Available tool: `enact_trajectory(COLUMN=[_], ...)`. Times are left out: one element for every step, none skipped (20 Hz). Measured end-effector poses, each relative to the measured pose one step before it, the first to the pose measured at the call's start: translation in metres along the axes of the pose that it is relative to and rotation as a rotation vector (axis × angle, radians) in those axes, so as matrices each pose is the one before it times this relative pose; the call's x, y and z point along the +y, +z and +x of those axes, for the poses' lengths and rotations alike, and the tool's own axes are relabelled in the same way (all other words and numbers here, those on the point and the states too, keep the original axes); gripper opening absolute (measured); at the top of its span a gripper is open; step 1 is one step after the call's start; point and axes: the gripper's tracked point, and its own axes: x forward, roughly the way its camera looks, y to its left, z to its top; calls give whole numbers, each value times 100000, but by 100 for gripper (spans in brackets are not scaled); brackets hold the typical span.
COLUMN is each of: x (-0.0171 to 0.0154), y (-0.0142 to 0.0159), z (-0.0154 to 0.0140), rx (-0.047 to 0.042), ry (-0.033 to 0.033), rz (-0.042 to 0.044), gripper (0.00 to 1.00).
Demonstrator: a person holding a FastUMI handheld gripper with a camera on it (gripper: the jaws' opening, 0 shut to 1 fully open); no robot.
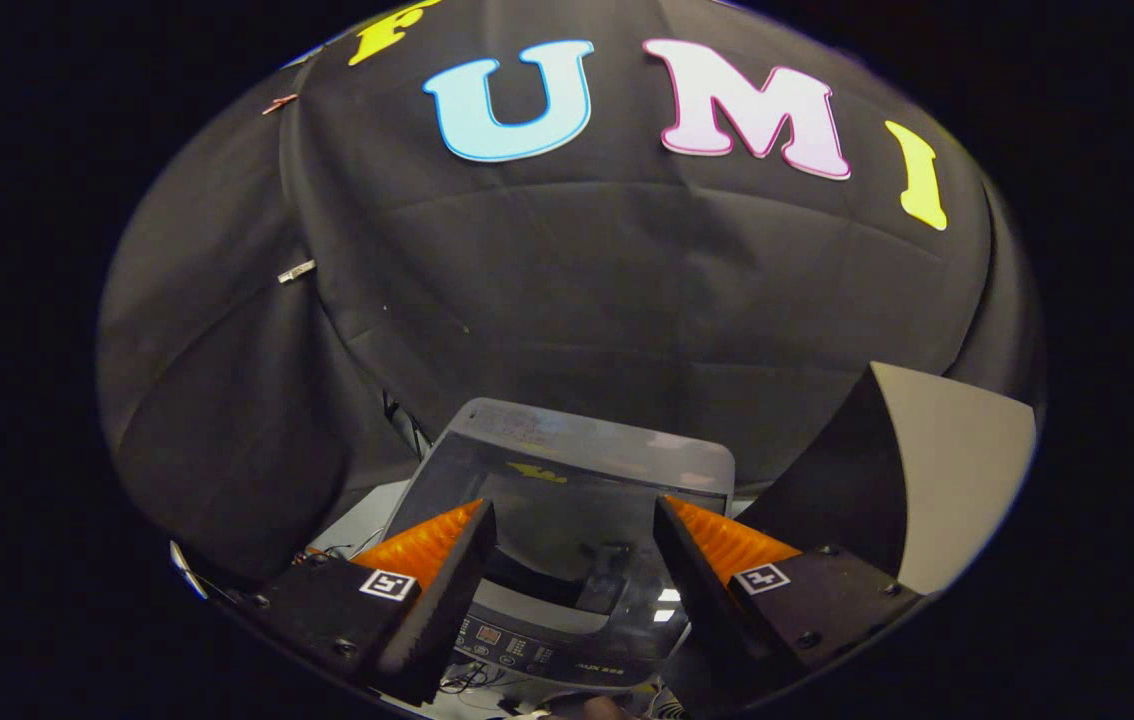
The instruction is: Put the clothes into the washing machine and then close the washing machine lid.
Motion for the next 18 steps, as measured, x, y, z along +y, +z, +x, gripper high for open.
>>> enact_trajectory(x=[-119,-71,-29,-51,-245,-347,-777,-273,-422,-432,-622,-458,-382,-420,-608,-454,-445,-473], y=[214,240,261,231,123,349,404,557,322,312,519,490,363,412,632,732,656,726], z=[-1216,-1219,-1542,-1379,-964,-1001,-810,-953,-1174,-1477,-1451,-1337,-1292,-1383,-1289,-1474,-1581,-1591], rx=[-3698,-3742,-3045,-2739,-2462,-2388,-2060,-2256,-2490,-2646,-2816,-2715,-2820,-3001,-3297,-3271,-3482,-3328], ry=[420,537,668,347,-390,-1043,-1232,-1205,-842,-581,-411,-329,-100,-355,-173,-17,49,-348], rz=[-276,532,899,692,400,-130,-490,-497,-351,-45,43,-167,-214,-325,-456,-567,-745,-805], gripper=[99,99,100,99,99,99,99,99,99,99,99,99,99,99,99,99,99,99])
